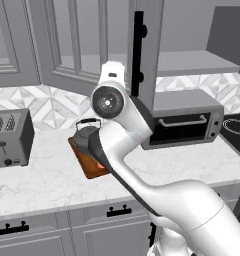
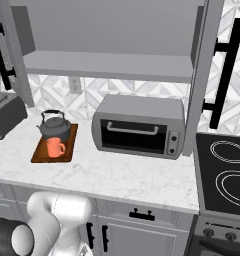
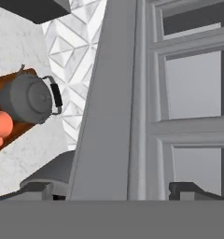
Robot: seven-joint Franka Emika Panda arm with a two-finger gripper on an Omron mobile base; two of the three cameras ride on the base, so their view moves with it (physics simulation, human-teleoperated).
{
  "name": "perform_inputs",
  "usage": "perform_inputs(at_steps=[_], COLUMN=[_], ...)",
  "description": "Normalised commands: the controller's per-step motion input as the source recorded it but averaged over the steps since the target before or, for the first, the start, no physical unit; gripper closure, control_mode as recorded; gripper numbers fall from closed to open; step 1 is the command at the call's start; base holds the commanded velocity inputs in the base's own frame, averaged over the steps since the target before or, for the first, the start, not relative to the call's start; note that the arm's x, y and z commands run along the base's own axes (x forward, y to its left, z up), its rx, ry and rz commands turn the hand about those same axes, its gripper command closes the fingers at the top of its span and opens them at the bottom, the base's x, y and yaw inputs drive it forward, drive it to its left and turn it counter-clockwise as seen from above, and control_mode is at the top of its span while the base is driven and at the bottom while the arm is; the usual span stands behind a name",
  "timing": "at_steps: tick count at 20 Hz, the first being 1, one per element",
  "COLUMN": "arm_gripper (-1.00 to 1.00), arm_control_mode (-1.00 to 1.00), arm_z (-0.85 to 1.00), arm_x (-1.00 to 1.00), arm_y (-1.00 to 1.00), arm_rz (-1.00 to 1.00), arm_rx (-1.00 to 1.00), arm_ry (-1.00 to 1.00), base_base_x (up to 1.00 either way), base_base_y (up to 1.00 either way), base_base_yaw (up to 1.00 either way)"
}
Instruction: Pick the kettle from the counter and place it on the tray. Then pick the mug from the cabinet and place it on the tray. Then close the cabinet doors.
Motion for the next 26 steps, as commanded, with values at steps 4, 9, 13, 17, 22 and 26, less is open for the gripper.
perform_inputs(at_steps=[4, 9, 13, 17, 22, 26], arm_gripper=[-1.00, -1.00, -1.00, -1.00, -1.00, -1.00], arm_control_mode=[-1.00, -1.00, -1.00, -1.00, -1.00, -1.00], arm_z=[0.00, -0.01, -0.16, -0.24, -0.20, -0.07], arm_x=[0.68, 0.76, 0.73, 0.77, 0.86, 0.83], arm_y=[-0.74, -0.73, -0.60, -0.50, -0.37, -0.29], arm_rz=[-0.10, -0.03, 0.00, 0.00, 0.09, 0.17], arm_rx=[0.00, 0.00, 0.00, 0.00, 0.00, 0.00], arm_ry=[0.00, 0.01, 0.00, 0.01, 0.01, 0.04], base_base_x=[0.00, 0.00, 0.00, 0.00, 0.00, 0.00], base_base_y=[0.00, 0.00, 0.00, 0.00, 0.00, 0.00], base_base_yaw=[0.00, 0.00, 0.00, 0.00, 0.00, 0.00])
